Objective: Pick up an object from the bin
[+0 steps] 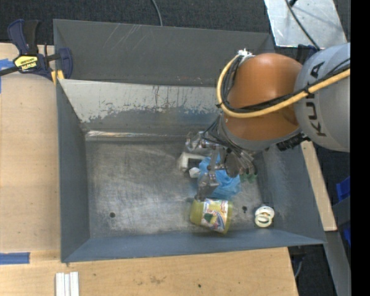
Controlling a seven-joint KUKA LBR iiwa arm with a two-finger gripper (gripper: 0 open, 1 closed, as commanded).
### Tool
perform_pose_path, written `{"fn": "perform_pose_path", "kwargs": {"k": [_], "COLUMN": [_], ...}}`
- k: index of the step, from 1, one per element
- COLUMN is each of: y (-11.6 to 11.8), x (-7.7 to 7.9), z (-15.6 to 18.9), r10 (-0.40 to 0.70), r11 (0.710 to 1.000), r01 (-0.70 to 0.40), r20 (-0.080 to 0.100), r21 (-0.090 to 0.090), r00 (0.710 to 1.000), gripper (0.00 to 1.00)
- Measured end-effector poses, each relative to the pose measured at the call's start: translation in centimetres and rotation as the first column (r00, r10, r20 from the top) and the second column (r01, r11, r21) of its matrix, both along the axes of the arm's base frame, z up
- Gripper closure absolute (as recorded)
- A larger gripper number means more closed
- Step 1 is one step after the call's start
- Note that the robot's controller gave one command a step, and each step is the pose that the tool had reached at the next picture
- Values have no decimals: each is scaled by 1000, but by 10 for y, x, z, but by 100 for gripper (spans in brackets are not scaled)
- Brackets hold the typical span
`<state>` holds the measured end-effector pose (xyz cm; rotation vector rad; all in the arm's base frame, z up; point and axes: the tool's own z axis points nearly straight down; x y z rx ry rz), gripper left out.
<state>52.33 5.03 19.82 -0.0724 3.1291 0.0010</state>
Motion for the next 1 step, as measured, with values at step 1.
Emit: {"fn": "perform_pose_path", "kwargs": {"k": [1], "y": [-8], "x": [30], "z": [-59], "r10": [66], "r11": [998], "r01": [-66], "r20": [-2], "r21": [-1], "r00": [998], "gripper": [0]}}
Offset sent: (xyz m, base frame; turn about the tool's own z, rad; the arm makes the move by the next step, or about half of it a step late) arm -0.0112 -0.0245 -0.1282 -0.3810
